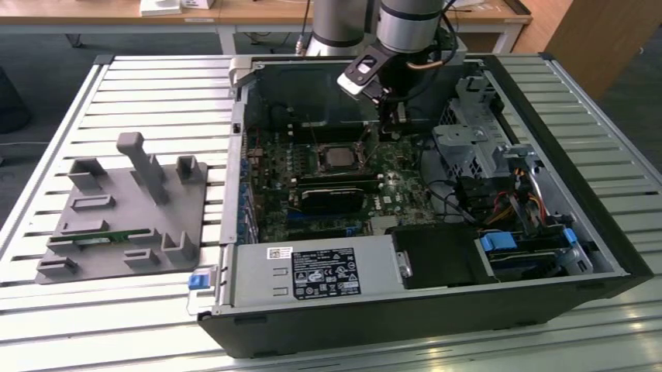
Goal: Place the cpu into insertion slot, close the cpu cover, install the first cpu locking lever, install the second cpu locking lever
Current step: 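Close the cpu cover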
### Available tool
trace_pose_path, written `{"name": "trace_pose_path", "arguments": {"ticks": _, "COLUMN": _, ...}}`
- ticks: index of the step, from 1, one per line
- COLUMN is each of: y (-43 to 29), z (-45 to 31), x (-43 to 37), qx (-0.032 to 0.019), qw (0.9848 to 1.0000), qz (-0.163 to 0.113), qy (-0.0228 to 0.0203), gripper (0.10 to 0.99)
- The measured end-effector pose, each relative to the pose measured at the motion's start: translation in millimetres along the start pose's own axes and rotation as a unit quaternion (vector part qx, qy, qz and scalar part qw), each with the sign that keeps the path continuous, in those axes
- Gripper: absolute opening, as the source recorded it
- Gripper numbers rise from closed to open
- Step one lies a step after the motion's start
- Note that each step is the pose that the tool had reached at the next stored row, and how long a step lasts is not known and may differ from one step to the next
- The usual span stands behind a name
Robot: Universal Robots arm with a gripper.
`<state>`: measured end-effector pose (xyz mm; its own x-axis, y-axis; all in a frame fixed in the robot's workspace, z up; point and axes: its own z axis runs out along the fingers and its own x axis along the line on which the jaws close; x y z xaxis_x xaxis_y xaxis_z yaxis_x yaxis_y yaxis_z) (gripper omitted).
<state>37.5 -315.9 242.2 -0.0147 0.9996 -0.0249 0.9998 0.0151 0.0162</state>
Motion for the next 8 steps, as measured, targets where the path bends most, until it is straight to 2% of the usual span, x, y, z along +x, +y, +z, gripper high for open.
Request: {"name": "trace_pose_path", "arguments": {"ticks": 8, "y": -3.0, "z": 0.1, "x": 0.1, "qx": 0.0000, "qw": 1.0000, "qz": 0.000, "qy": 0.0000, "gripper": 0.106}}
